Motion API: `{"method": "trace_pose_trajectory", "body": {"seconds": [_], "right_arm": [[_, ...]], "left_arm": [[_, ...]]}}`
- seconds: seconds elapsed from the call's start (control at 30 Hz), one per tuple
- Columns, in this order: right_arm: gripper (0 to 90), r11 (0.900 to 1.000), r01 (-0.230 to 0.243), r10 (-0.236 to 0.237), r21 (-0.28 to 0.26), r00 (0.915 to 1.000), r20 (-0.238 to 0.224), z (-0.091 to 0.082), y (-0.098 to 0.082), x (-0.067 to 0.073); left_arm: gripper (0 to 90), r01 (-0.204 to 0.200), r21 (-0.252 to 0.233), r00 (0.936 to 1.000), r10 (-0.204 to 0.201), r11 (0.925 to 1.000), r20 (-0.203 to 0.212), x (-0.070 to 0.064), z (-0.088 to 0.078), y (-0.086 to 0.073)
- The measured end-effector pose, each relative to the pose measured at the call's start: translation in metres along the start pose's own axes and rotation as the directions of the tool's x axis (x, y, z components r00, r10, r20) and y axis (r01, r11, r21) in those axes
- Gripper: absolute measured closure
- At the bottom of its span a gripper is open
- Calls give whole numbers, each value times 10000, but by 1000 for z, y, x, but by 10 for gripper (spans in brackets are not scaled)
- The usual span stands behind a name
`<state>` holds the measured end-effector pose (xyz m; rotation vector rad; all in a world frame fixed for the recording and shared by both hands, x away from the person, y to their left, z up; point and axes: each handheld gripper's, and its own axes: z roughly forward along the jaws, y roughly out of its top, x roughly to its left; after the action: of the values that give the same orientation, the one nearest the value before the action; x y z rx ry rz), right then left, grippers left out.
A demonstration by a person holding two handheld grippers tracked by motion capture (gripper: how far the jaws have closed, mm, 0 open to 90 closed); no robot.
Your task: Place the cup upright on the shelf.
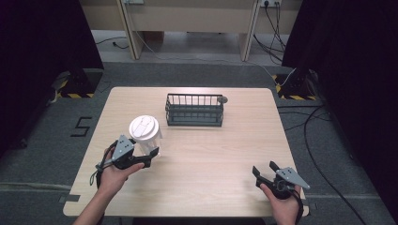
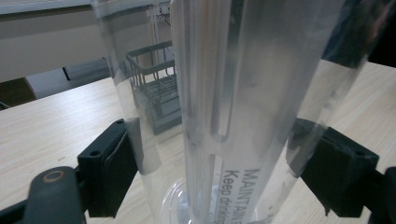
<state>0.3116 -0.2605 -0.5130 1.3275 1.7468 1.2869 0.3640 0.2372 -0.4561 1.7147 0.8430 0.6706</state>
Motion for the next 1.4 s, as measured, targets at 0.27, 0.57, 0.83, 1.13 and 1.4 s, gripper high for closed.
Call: {"method": "trace_pose_trajectory", "body": {"seconds": [0.27,0.57,0.83,1.13,1.4], "right_arm": [[254,10000,-20,20,-9,10000,-2,0,0,0],[255,10000,-25,25,-11,10000,5,0,0,0],[255,10000,-40,40,-20,10000,11,0,0,0],[254,10000,-83,83,-26,10000,10,0,0,-1],[255,9999,-108,108,-40,9999,-8,0,0,-2]], "left_arm": [[179,-48,-17,10000,48,10000,20,1,7,5],[179,-73,-70,10000,74,9999,30,2,14,9],[179,-124,-152,9999,125,9998,34,3,21,16],[179,-127,-213,9999,128,9997,55,4,29,24],[179,-139,-310,9999,140,9994,43,5,36,31]]}}
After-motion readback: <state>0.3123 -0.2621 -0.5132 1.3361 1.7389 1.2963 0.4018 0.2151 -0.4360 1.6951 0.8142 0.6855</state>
